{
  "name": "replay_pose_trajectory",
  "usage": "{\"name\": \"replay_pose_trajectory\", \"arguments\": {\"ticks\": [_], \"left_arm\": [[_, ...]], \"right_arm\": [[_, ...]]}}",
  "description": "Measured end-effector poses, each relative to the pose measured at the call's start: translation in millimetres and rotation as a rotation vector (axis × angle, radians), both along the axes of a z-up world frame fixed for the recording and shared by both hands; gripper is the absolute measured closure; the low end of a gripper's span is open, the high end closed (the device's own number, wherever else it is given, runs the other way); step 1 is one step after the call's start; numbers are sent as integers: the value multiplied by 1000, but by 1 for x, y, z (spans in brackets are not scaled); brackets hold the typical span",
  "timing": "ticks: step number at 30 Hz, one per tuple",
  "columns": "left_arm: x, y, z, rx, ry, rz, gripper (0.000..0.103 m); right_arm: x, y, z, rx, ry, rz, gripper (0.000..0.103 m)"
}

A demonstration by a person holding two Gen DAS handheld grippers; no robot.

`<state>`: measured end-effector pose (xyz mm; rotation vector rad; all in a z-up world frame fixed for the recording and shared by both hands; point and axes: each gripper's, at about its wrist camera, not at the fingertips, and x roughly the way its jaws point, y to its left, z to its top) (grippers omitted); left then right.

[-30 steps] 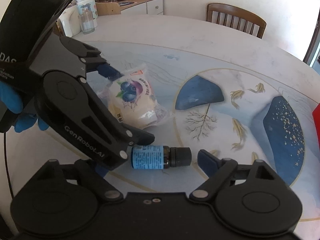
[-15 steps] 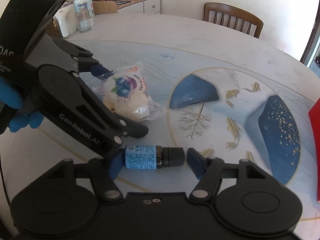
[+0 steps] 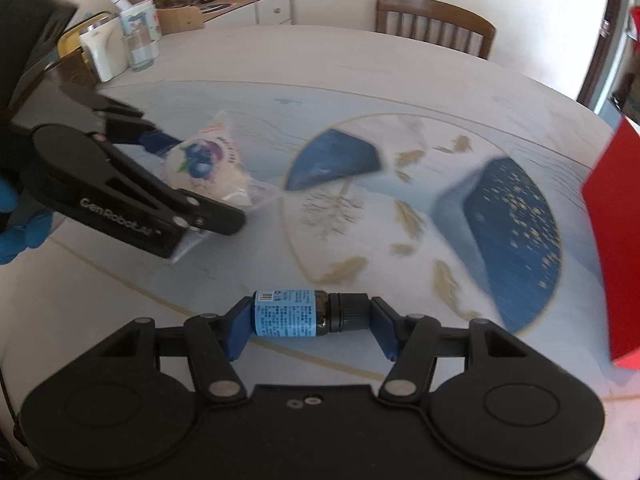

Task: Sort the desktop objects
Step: 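Grasp the blueberry cake packet with the left gripper while the right grasps the brown bottle, then carry the cake packet and bottle with both grippers over the red box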

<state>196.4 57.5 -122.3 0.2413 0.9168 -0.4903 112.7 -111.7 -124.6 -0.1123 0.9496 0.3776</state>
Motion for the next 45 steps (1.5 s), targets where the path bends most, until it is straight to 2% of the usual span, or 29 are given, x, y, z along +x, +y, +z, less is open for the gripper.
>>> {"name": "replay_pose_trajectory", "arguments": {"ticks": [12, 29, 45], "left_arm": [[-16, -34, 9, -35, 36, 60, 31], [-31, -82, 58, -113, 19, 107, 31], [-40, -141, 87, -179, 36, 82, 31]], "right_arm": [[-8, -54, 17, 30, -14, -87, 42], [-13, -124, 61, 121, -76, -139, 42], [-17, -191, 92, 179, -101, -165, 42]]}}
